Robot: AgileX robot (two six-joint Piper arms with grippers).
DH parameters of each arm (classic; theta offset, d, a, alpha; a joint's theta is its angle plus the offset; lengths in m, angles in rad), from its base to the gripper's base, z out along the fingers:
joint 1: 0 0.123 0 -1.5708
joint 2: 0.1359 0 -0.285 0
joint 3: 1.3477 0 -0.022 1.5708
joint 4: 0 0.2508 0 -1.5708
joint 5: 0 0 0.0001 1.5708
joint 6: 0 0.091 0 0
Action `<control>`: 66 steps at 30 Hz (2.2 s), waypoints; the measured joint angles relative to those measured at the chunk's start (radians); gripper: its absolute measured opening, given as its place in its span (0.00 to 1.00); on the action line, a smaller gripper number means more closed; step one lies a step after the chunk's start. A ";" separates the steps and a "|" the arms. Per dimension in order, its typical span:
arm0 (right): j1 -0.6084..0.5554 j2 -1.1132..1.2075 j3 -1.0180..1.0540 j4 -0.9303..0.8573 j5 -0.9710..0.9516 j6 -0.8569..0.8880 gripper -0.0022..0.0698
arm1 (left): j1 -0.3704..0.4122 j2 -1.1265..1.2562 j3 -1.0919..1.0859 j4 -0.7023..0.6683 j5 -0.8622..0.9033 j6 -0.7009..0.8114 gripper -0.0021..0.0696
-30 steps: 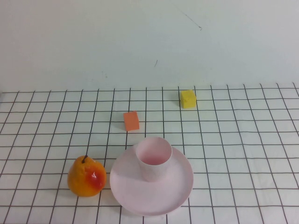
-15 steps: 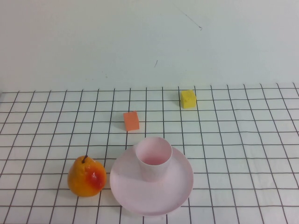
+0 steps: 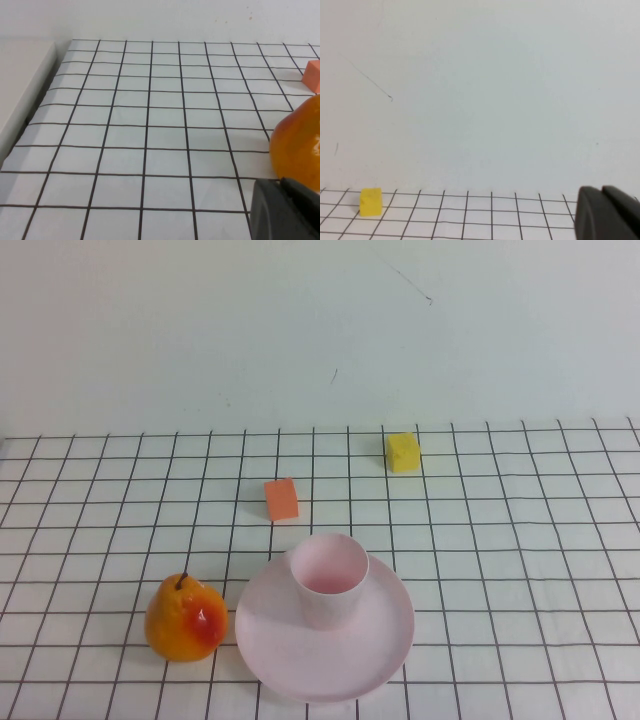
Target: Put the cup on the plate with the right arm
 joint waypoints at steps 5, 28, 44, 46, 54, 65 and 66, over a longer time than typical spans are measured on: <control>0.000 -0.009 0.002 0.025 0.015 -0.034 0.03 | 0.000 0.000 0.000 0.000 0.000 0.000 0.02; 0.000 -0.137 0.109 0.623 0.372 -0.642 0.03 | 0.000 0.000 0.000 0.000 0.000 0.000 0.02; 0.000 -0.137 0.109 0.631 0.425 -0.660 0.03 | 0.000 0.000 0.000 0.000 0.000 0.000 0.02; 0.000 -0.137 0.109 0.631 0.425 -0.666 0.03 | 0.000 0.000 0.000 0.000 0.000 0.000 0.02; 0.000 -0.137 0.109 0.631 0.425 -0.670 0.03 | 0.000 0.000 0.000 0.000 0.000 0.000 0.02; 0.000 -0.137 0.109 0.633 0.427 -0.670 0.03 | 0.000 0.000 0.000 0.000 0.000 0.000 0.02; 0.000 -0.137 0.109 0.633 0.427 -0.670 0.03 | 0.000 0.000 0.000 0.000 0.000 0.000 0.02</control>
